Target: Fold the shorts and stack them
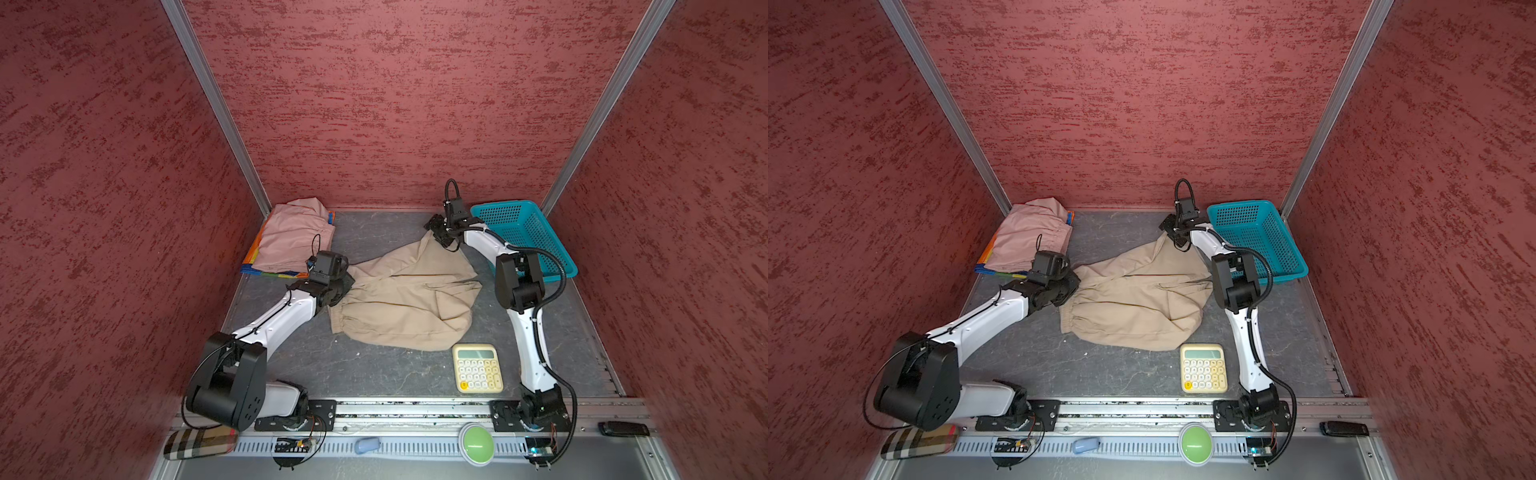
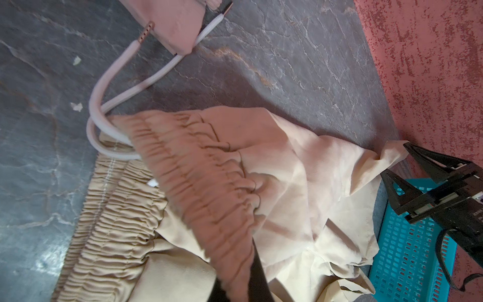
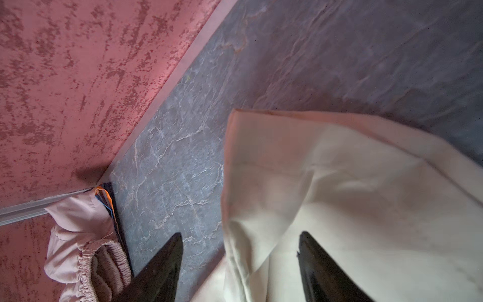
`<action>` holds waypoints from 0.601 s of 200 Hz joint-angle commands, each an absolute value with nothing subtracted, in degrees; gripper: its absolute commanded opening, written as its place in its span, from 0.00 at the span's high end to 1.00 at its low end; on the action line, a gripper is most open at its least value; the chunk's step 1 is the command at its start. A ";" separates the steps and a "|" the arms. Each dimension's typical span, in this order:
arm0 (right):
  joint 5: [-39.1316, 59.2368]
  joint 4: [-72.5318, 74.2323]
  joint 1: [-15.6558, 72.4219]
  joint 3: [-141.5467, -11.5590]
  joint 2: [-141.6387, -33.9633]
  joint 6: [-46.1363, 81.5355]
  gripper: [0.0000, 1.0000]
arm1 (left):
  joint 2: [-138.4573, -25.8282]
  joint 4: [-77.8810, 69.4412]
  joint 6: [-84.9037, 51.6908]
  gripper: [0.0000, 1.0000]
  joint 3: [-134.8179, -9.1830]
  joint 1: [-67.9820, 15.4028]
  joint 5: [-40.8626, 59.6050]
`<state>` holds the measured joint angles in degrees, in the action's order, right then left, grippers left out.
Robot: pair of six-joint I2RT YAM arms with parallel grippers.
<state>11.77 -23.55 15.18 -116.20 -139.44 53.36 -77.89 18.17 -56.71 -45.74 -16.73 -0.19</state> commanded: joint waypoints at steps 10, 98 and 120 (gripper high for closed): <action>11.25 -21.68 15.38 -118.69 -141.75 54.89 0.50 | -75.36 17.75 -56.15 1.00 -44.57 -16.48 -0.77; 8.76 -26.17 14.38 -124.70 -126.83 44.56 1.00 | -76.36 13.34 -49.09 1.00 -60.16 -8.15 4.16; 9.35 -27.31 13.34 -126.55 -119.34 41.59 1.00 | -78.28 12.74 -46.28 1.00 -72.03 -6.32 4.49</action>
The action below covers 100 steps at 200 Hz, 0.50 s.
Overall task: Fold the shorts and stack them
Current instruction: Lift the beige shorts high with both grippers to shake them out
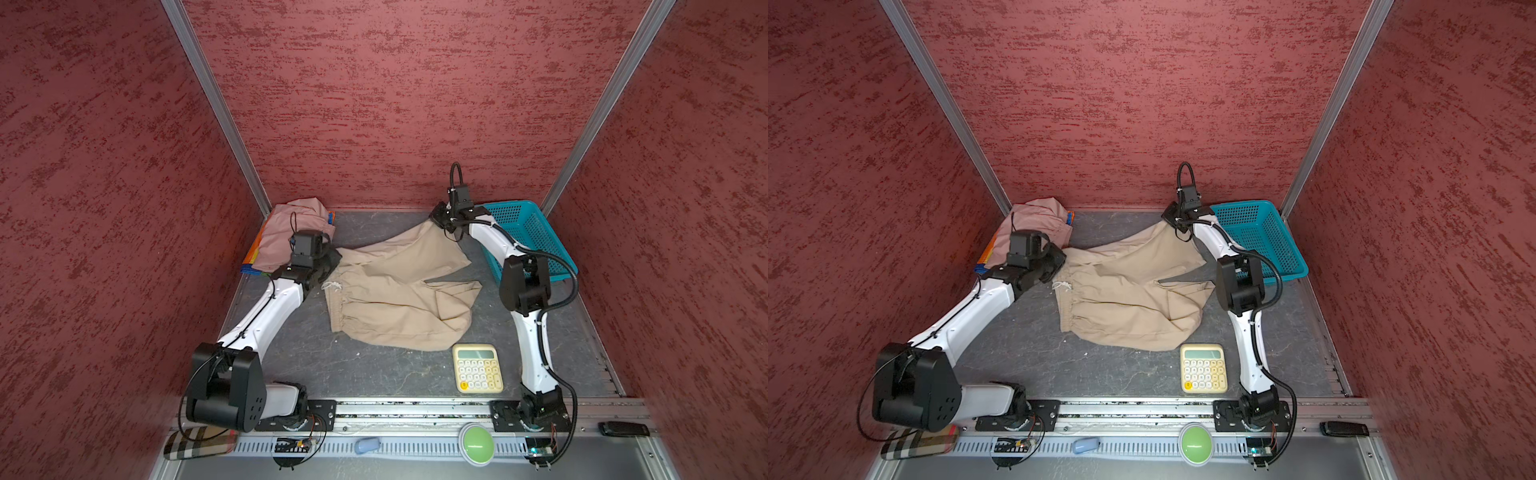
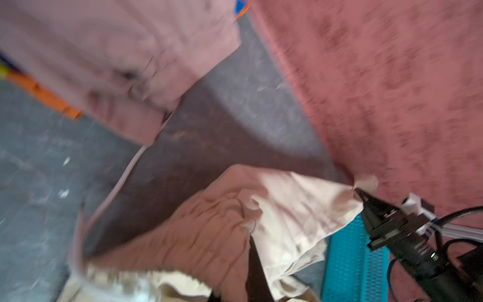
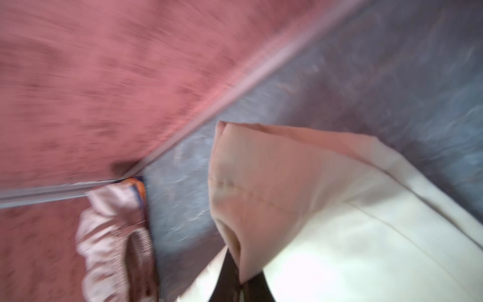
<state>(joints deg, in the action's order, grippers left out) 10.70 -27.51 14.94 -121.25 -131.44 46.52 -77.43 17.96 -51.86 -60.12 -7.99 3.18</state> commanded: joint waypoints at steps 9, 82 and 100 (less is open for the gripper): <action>9.85 -28.21 12.78 -128.15 -116.46 40.63 1.00 | -79.15 13.19 -45.05 1.00 -77.62 -5.75 5.34; 15.19 -34.73 7.76 -139.39 -98.61 33.02 1.00 | -70.96 19.97 -37.04 1.00 -101.85 -10.18 1.54; 16.24 -34.81 6.59 -139.72 -95.02 32.26 1.00 | -65.99 20.92 -34.55 1.00 -103.14 -14.62 -3.22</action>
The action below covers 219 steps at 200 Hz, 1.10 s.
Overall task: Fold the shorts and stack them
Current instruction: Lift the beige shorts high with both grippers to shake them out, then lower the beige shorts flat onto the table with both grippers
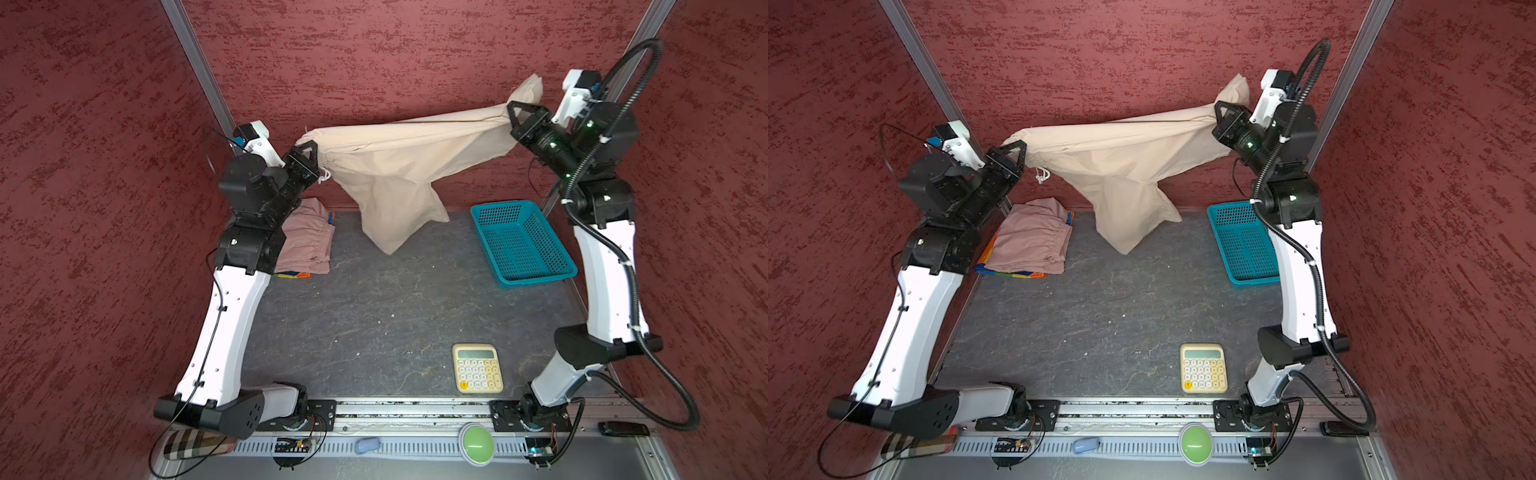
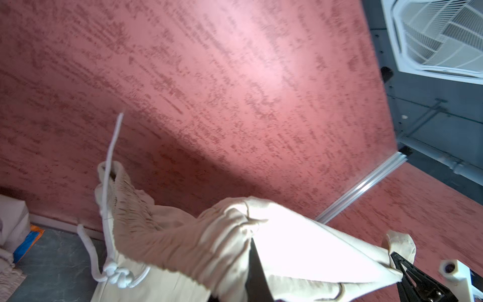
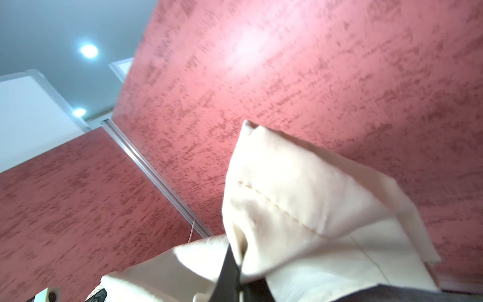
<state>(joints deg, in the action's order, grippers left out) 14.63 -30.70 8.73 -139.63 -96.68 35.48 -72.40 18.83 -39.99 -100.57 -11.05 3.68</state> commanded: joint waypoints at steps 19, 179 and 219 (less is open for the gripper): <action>17.60 -35.73 4.21 -141.86 -93.02 32.49 1.00 | -62.59 22.26 -35.06 1.00 -104.47 -17.57 -5.61; 24.43 -39.08 -1.19 -154.83 -136.95 29.44 1.00 | -96.39 16.09 -42.46 1.00 -88.75 -2.34 12.16; 23.28 -38.16 -0.07 -154.78 -139.94 28.34 1.00 | -110.44 13.46 -40.48 1.00 -92.76 -1.18 14.38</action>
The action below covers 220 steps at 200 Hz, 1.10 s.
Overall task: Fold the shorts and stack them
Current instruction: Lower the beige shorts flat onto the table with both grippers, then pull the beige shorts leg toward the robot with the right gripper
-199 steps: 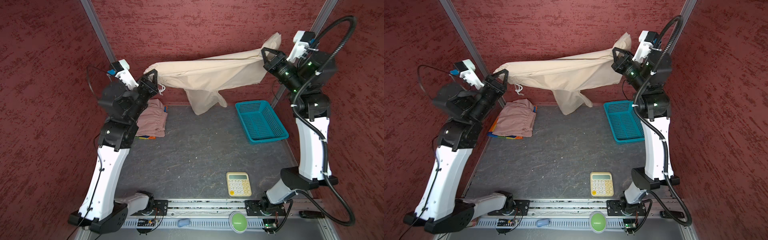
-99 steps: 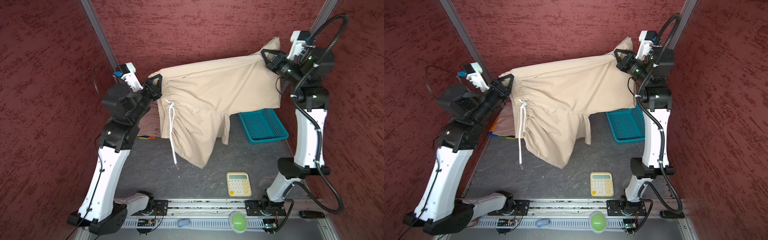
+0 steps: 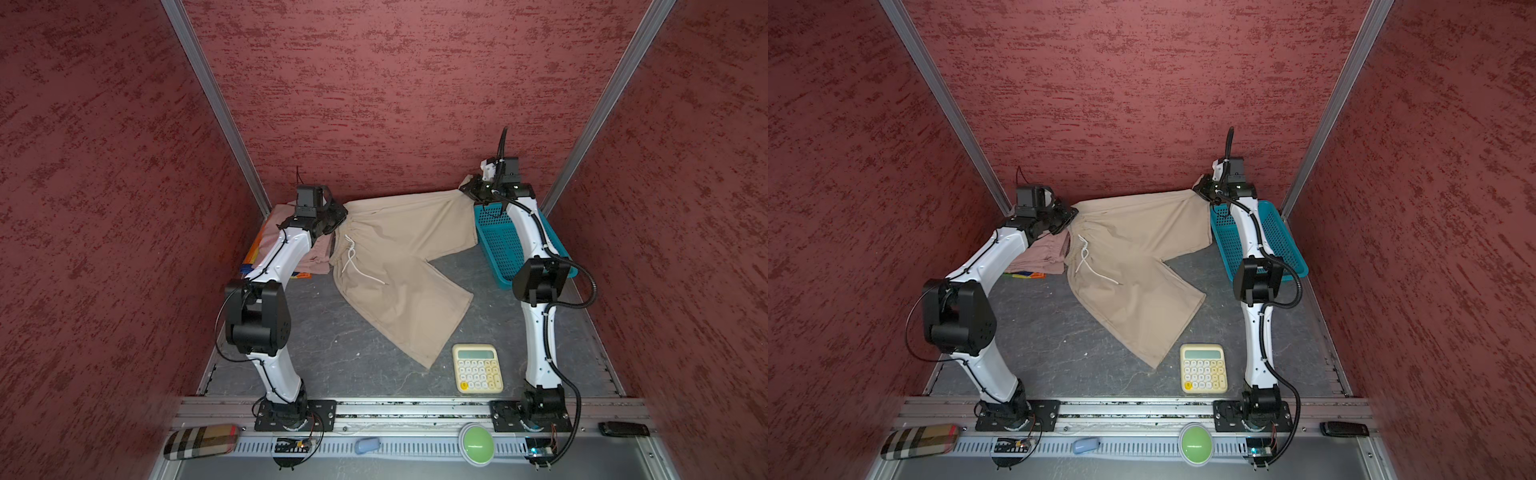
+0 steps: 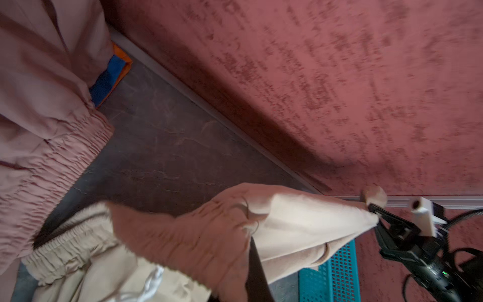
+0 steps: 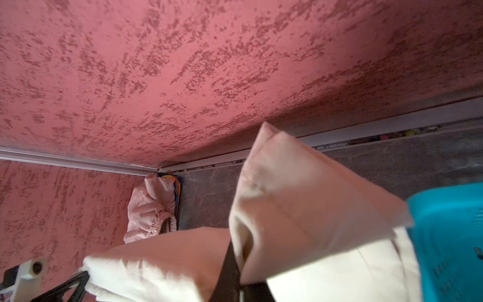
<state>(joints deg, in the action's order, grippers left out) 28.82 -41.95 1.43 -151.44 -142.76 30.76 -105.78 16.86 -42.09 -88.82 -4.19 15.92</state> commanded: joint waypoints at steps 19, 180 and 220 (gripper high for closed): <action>22.91 -39.62 0.27 -154.82 -137.80 27.73 1.00 | -115.93 13.29 -42.71 1.00 -96.76 0.51 18.16; 15.50 -9.87 22.86 -37.19 -72.70 44.84 1.00 | -99.79 11.60 -40.51 1.00 -53.81 6.01 25.80; 13.52 -5.29 24.17 -32.82 -78.86 45.41 1.00 | -102.96 9.86 -40.40 1.00 -51.45 6.59 27.14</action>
